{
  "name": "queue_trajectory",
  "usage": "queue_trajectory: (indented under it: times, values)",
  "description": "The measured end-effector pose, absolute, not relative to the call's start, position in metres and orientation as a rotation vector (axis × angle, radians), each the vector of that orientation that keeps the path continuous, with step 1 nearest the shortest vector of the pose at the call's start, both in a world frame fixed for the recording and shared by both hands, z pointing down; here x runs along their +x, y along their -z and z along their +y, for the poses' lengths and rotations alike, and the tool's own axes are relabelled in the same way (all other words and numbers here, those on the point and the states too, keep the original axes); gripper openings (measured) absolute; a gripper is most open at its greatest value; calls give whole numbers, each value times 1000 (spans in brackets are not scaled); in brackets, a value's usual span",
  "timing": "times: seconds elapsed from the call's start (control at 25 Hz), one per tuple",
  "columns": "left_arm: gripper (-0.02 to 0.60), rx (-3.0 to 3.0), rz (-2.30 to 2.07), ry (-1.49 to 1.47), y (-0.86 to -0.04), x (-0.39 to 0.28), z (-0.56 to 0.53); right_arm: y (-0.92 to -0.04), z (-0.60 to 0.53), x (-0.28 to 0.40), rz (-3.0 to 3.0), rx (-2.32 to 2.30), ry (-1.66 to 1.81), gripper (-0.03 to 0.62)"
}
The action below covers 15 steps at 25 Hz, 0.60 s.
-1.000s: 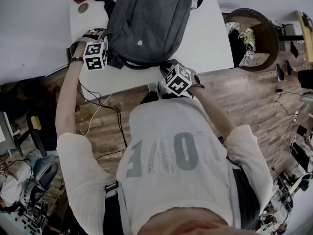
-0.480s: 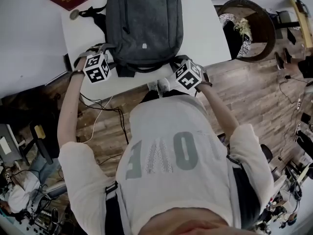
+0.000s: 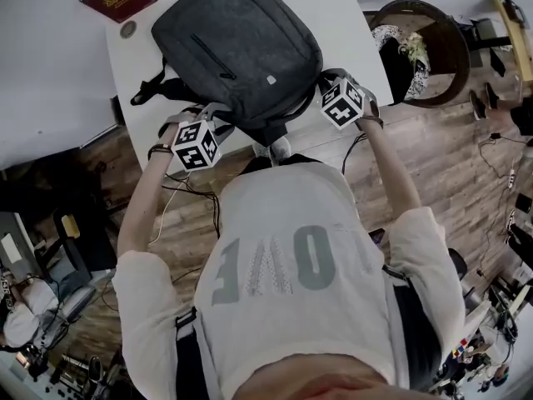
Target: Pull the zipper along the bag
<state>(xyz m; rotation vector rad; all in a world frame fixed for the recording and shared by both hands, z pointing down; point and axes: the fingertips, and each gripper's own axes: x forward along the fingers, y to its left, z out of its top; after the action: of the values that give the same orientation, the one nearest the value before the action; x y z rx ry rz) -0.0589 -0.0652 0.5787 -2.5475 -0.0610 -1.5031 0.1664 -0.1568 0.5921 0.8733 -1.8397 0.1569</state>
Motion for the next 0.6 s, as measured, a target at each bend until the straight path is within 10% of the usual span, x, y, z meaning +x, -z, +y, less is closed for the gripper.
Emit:
queue_trajectory:
  times: [0.6]
  values:
    - [135,-2774,252,1443,-580,20,-78,-587,-313,134,-1797,773,215,31]
